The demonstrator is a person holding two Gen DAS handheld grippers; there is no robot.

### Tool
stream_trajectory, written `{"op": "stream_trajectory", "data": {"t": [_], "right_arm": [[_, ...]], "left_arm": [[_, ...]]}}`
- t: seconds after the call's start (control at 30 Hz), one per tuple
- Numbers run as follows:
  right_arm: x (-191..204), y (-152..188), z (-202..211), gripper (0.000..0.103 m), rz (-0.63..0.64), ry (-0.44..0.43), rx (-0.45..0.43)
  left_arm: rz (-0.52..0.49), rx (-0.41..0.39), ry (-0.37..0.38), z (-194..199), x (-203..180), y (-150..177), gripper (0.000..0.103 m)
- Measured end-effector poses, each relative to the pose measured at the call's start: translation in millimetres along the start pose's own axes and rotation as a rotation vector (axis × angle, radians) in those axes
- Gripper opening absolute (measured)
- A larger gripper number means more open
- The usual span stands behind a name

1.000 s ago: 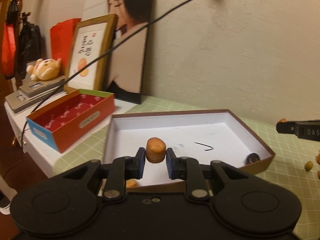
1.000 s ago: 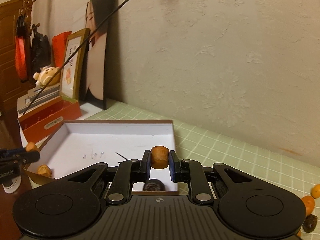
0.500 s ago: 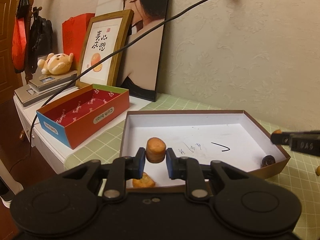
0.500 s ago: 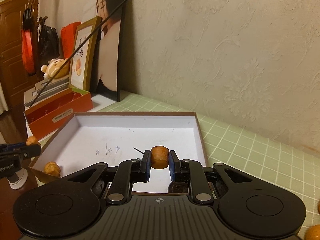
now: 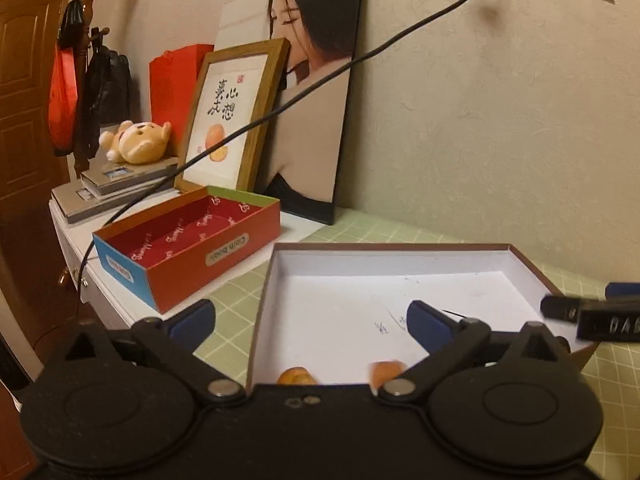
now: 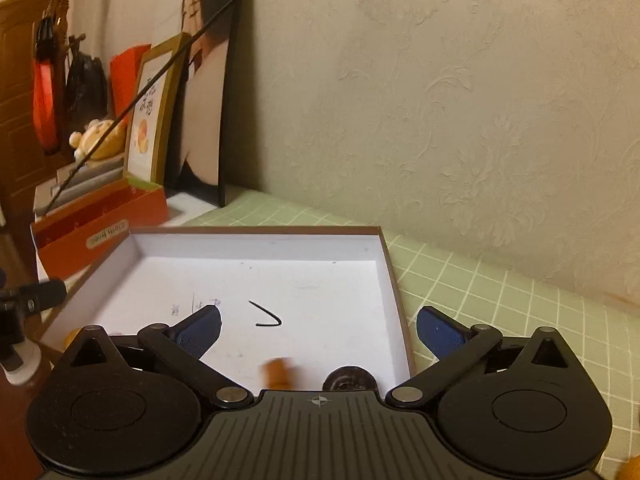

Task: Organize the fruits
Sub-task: 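Lower both held chunks into the white box and open both grippers, then move both open grippers back to the remaining fruit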

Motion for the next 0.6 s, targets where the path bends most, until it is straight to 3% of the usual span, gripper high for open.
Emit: {"op": "stream_trajectory", "data": {"t": [0.6], "right_arm": [[-0.1, 1.7, 2.9, 0.103, -0.003, -0.005, -0.007]], "left_arm": [[-0.004, 0.003, -0.001, 1.4, 2.3, 0.6, 0.096]]}}
Point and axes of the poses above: each gripper's, at about its wrist camera, not at the fingertips, and z roughly against the way its jaws point, x to its left, y to its underside, the point moved 5 cm from there along -z, roughly the way its jaws point, and after that the axes turned 10 degrees about x, right-handed, at the moved point
